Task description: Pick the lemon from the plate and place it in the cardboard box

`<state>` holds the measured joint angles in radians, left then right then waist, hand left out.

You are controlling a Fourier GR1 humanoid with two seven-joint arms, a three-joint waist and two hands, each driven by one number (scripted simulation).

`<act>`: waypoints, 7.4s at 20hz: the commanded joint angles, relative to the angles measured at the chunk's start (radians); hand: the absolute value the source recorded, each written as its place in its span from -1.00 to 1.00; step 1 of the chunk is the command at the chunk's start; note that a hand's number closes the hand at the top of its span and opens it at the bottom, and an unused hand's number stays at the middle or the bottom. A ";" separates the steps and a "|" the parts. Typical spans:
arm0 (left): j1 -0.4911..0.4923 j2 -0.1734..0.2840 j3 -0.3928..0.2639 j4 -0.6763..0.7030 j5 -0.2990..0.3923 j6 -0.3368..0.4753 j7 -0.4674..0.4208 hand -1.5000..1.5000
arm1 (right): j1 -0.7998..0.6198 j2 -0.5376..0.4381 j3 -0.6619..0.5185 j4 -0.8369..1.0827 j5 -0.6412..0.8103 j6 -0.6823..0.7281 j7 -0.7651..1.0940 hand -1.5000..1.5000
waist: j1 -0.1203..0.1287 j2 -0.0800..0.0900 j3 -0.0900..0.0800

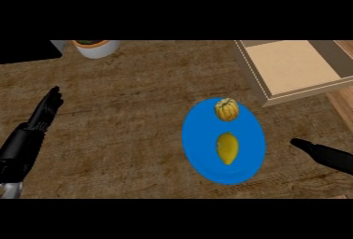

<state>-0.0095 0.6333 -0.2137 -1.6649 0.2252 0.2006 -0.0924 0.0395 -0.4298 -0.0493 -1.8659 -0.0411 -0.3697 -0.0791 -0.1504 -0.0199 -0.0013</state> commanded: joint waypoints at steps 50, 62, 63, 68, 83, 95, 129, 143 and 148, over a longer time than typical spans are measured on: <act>-0.237 -0.242 0.075 0.164 -0.194 -0.262 0.018 0.00 | -0.006 0.227 0.607 -0.159 1.145 0.600 1.016 -1.00 | 0.149 0.020 0.001; -0.144 -0.245 0.158 0.079 -0.240 -0.363 0.004 0.00 | 0.089 0.231 0.580 -0.059 1.180 0.467 0.874 -1.00 | 0.150 0.019 0.001; -0.268 -0.300 0.153 0.234 -0.274 -0.333 -0.030 0.00 | 0.055 0.209 0.526 -0.103 1.140 0.546 0.874 -1.00 | 0.144 0.020 0.001; -0.279 -0.306 0.195 0.204 -0.278 -0.361 0.002 0.00 | 0.083 0.231 0.518 0.033 1.167 0.446 0.800 -1.00 | 0.146 0.020 0.001; -0.205 -0.356 0.221 0.142 -0.331 -0.424 0.013 0.00 | -0.003 0.274 0.410 0.281 1.173 0.379 0.648 1.00 | 0.150 0.020 0.001; -0.210 -0.383 0.206 0.099 -0.340 -0.414 0.036 0.00 | -0.047 0.077 0.608 0.275 1.170 0.363 0.176 1.00 | 0.182 0.027 0.003; -0.282 -0.392 0.215 0.165 -0.339 -0.445 0.042 0.00 | -0.573 -0.581 0.098 0.777 0.067 0.664 -0.687 1.00 | 0.202 0.033 0.001; -0.307 -0.423 0.174 0.145 -0.371 -0.437 0.041 0.00 | -0.827 -0.598 0.318 1.305 0.525 0.618 -0.922 1.00 | 0.249 0.056 0.006; -0.310 -0.419 0.181 0.126 -0.362 -0.445 0.033 0.00 | -0.888 -0.576 0.406 1.399 0.647 0.574 -0.924 1.00 | 0.275 0.061 0.007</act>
<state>-0.3013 0.2172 -0.0334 -1.5206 -0.1422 -0.2417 -0.0736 -0.8080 -1.0094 0.2948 -0.5468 0.5140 0.2034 -0.9434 0.1075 0.0365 0.0039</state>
